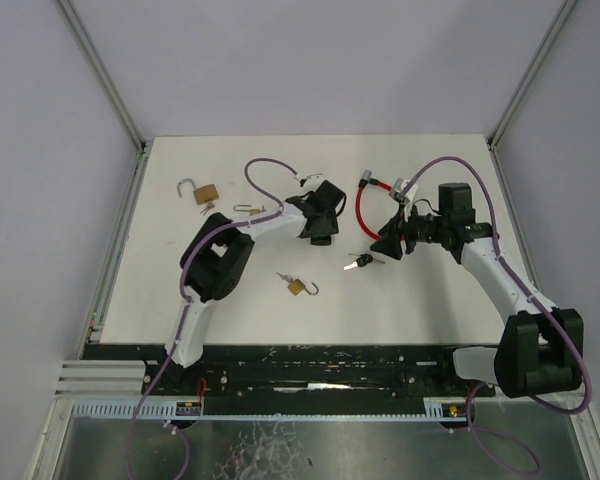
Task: Lock with the key
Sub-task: Pick up the lock from the center of the board.
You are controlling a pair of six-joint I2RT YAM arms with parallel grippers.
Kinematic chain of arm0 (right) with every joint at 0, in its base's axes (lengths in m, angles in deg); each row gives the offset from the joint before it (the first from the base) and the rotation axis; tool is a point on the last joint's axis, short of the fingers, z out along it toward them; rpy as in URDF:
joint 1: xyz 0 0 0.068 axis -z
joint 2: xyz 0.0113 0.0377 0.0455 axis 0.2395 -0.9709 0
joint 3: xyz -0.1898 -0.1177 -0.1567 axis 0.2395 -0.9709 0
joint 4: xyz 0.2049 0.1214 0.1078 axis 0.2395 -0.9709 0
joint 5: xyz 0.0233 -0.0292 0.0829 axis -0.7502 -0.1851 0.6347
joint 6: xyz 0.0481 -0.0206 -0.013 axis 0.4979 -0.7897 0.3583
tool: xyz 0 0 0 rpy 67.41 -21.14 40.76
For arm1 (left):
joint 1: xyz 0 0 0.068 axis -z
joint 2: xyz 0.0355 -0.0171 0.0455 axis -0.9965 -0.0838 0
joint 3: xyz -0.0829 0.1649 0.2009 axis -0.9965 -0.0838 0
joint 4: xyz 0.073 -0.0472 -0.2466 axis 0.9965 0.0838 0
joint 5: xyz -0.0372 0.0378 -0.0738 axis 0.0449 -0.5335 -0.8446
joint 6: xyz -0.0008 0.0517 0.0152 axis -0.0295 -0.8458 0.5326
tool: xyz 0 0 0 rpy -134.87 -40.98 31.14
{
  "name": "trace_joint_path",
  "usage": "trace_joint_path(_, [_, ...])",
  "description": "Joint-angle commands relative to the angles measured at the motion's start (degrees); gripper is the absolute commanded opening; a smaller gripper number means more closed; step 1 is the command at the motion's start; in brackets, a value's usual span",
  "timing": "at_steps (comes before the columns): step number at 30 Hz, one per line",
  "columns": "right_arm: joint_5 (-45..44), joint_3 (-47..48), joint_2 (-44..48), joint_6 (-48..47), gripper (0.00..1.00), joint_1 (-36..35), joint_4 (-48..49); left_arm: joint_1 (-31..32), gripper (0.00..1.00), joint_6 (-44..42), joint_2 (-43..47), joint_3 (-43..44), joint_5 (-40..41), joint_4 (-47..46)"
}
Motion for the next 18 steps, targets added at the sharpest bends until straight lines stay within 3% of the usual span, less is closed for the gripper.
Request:
trace_joint_path(1, [3.7, -1.5, -1.2, 6.0, 0.6, 0.6, 6.7, 0.4, 0.09, -3.8, 12.8, -10.6, -4.7, -19.3])
trace_joint_path(9, [8.4, -8.7, 6.2, 18.2, 0.61, 2.9, 23.8, 1.5, 0.03, 0.4, 29.9, -34.8, -15.2, -56.7])
trace_joint_path(14, [11.9, -13.7, 11.8, 27.5, 0.64, 4.5, 36.4, 4.1, 0.03, 7.3, 35.5, -42.1, -14.0, -69.5])
trace_joint_path(18, [13.7, -15.2, 15.6, 29.1, 0.73, 4.7, 39.8, 6.2, 0.03, 12.1, 38.6, -46.4, -10.0, -76.7])
